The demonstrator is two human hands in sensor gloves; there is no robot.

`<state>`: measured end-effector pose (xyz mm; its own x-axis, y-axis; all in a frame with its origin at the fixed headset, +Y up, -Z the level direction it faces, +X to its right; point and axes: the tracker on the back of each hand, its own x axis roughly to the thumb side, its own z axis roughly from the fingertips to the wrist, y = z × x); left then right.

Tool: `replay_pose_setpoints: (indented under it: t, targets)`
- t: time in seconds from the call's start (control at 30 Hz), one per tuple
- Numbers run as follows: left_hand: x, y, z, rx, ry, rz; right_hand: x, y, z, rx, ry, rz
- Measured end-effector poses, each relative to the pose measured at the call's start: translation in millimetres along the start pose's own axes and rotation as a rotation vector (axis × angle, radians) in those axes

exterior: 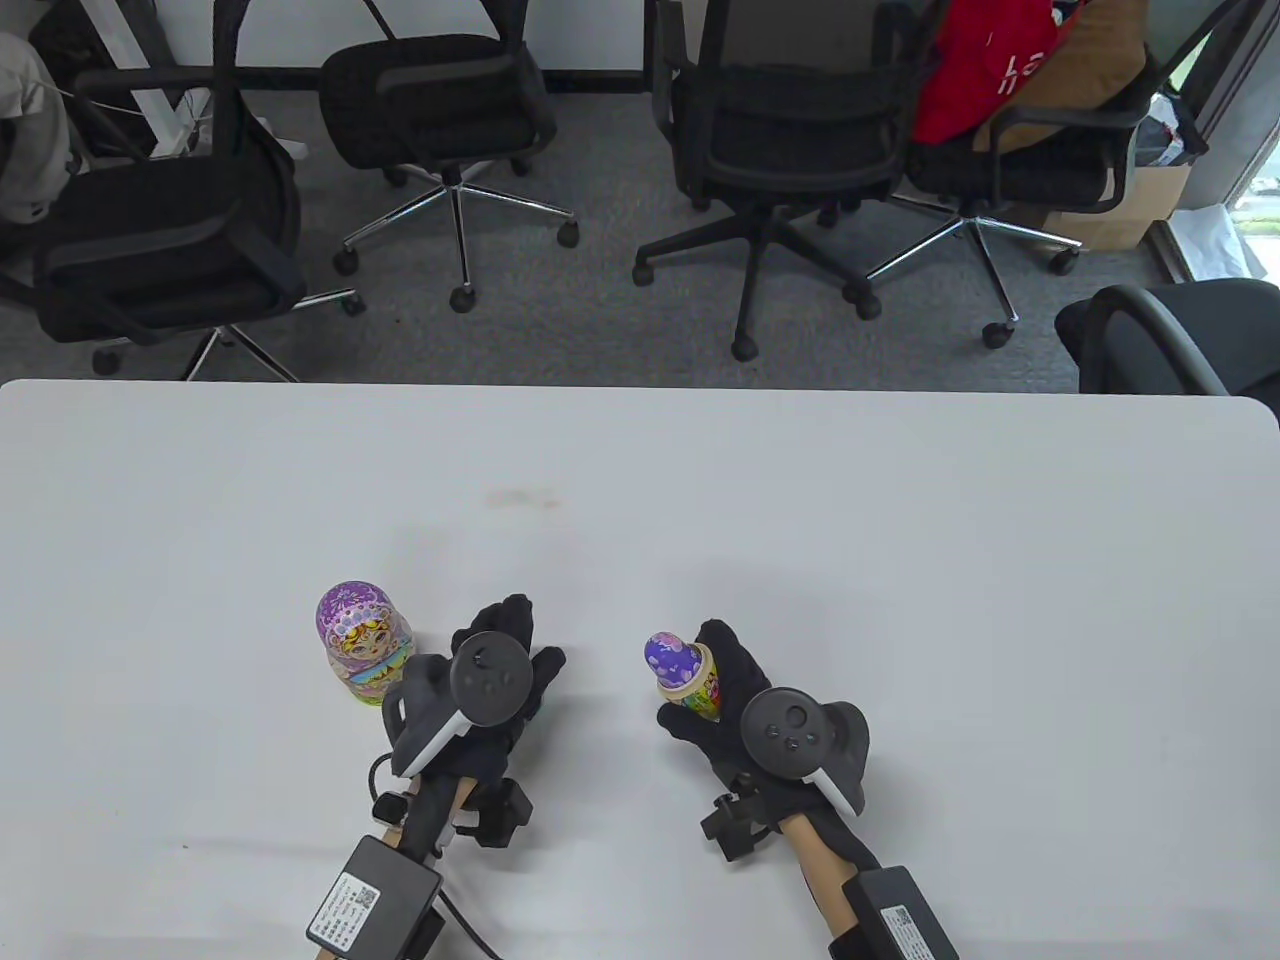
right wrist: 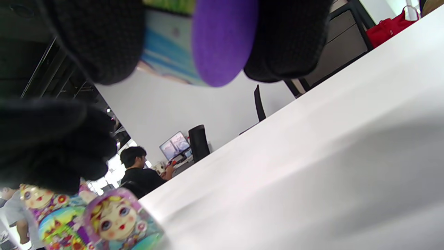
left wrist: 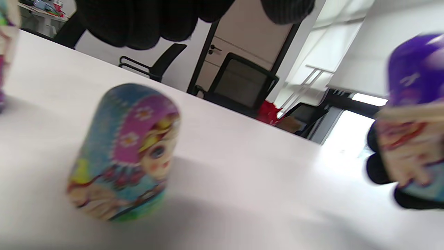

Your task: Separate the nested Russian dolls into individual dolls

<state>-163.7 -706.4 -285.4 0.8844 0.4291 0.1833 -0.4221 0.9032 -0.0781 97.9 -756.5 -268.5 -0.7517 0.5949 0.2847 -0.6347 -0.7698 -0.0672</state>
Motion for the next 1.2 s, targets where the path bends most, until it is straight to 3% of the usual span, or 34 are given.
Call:
replay_pose_setpoints:
  t: [0.17, 0.37, 0.53, 0.87, 1.03, 1.2]
  targets:
    - [15, 5, 6, 0.003, -0.102, 0.147, 11, 9, 2, 0.051, -0.04, -0.003]
    - [30, -11, 6, -0.146, -0.169, 0.299, 22, 17, 5, 0.086, -0.082, -0.01]
    - [40, -26, 6, -0.23, -0.199, 0.293, 28, 20, 6, 0.097, -0.104, -0.018]
    - [42, -23, 8, -0.115, -0.231, 0.264, 26, 17, 5, 0.086, -0.112, 0.041]
    - [39, -11, 11, -0.019, -0.226, 0.22, 8, 14, 1, 0.113, -0.072, 0.177]
    - [41, -16, 10, -0.026, -0.217, 0.095, -14, 5, -2, 0.1, 0.023, 0.185]
